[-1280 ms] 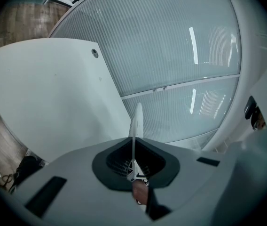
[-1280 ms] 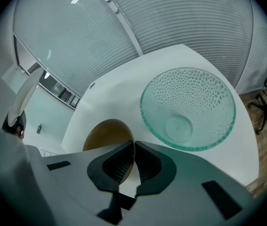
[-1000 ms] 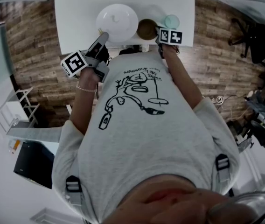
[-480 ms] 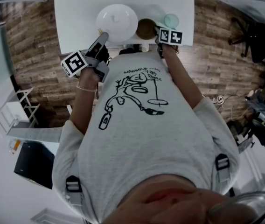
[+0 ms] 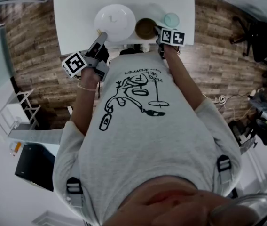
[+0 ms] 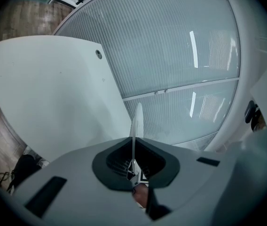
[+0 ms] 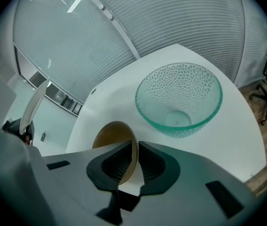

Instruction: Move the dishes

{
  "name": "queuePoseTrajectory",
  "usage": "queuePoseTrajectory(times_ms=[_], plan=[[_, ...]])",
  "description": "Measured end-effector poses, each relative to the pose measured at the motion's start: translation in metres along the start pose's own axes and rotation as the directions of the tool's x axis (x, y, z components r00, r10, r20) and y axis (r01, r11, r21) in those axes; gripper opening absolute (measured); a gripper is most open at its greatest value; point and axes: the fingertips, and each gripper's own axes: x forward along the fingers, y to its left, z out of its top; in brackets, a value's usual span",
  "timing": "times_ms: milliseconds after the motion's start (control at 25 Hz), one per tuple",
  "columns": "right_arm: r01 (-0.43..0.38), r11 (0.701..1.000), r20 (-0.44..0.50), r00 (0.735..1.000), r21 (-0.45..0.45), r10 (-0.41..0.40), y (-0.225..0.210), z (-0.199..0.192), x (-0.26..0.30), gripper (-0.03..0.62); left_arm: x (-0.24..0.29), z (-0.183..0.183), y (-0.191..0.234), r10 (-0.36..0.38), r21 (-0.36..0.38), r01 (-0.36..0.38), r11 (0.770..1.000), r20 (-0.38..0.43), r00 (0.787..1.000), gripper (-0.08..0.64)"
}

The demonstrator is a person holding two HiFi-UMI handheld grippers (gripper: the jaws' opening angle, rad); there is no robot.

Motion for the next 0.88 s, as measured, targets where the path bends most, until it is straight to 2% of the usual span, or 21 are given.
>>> queuePoseTrajectory(times_ms=[400, 880], plan=[[-0.014, 1.0, 0.023, 1.0, 0.027, 0.014, 0.003, -0.001, -0.014, 0.051, -0.002, -0.002, 0.038, 0.041, -0.027, -0.041, 0.999, 0.008, 0.999, 0.011], [-0.015, 0.999, 0.063, 0.998, 0.039, 0.013, 0.008, 0.004, -0.03, 0.051, 0.009, -0.009, 0.093, 0.105, -0.034, -0.106, 0.994, -0.034, 0.994, 0.011]])
